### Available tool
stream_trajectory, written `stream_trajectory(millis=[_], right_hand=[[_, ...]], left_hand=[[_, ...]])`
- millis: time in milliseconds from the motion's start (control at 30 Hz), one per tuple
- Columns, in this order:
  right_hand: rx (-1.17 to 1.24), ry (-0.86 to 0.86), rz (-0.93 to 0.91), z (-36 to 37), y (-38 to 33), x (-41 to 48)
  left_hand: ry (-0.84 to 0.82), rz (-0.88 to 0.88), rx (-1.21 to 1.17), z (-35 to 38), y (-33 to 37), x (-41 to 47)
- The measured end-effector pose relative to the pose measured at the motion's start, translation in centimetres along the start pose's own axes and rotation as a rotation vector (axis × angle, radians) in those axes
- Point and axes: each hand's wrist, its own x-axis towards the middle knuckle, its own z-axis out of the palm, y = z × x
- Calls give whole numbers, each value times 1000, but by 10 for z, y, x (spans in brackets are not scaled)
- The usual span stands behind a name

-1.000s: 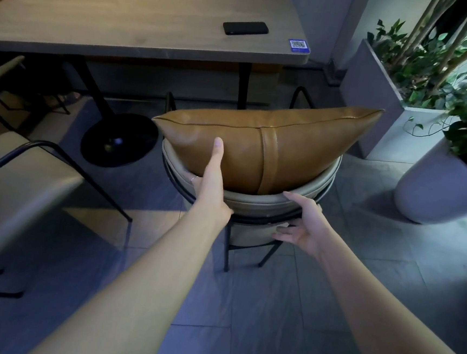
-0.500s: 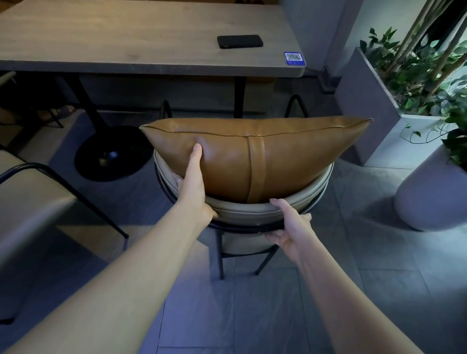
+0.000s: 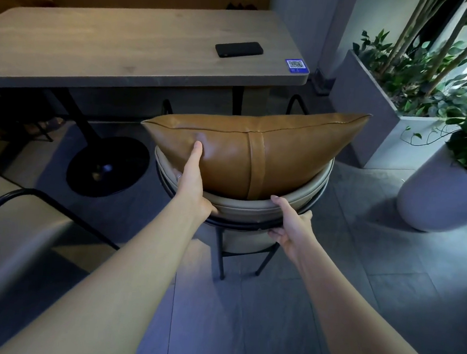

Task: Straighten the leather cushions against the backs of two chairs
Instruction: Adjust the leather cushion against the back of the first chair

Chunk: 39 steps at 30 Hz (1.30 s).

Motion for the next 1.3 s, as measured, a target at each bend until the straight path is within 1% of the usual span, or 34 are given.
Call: stream_trajectory(millis=[400,633,700,733,767,833,900,933,967,1033,1167,1233,1300], right_hand=[[21,-11,-19,30,-15,32],[-62,-68,47,26,-26,42],[-161,-107,79,19,-31,42],[-209,-124,107,15,-34,43],[-248,-143,139,9,-39,43],[-293,-196,204,-4,-52,46],[-325,-227,246,-17,-65,48],[-335,-215,248,-24,-72,50],[-341,-190,237,-30,-80,54],[-317,-139,204,-39,-95,63],[-245,-129,144,-47,-122,79],[-176,-112,136,-48,-129,87],[-156,-103,125,-48,-131,95]], left_hand=[[29,5,54,19,33,30],[83,-3,44,25,35,27],[145,37,31,29,33,19],[230,110,43,31,32,15],[342,209,89,35,33,11],[544,425,292,42,40,2],[634,653,614,52,47,-5],[638,761,779,60,49,-9],[610,849,920,71,48,-13],[479,961,1130,101,42,-21],[131,1021,1494,169,18,-14],[28,1033,1672,200,6,-7],[-21,1067,1811,226,-4,1]])
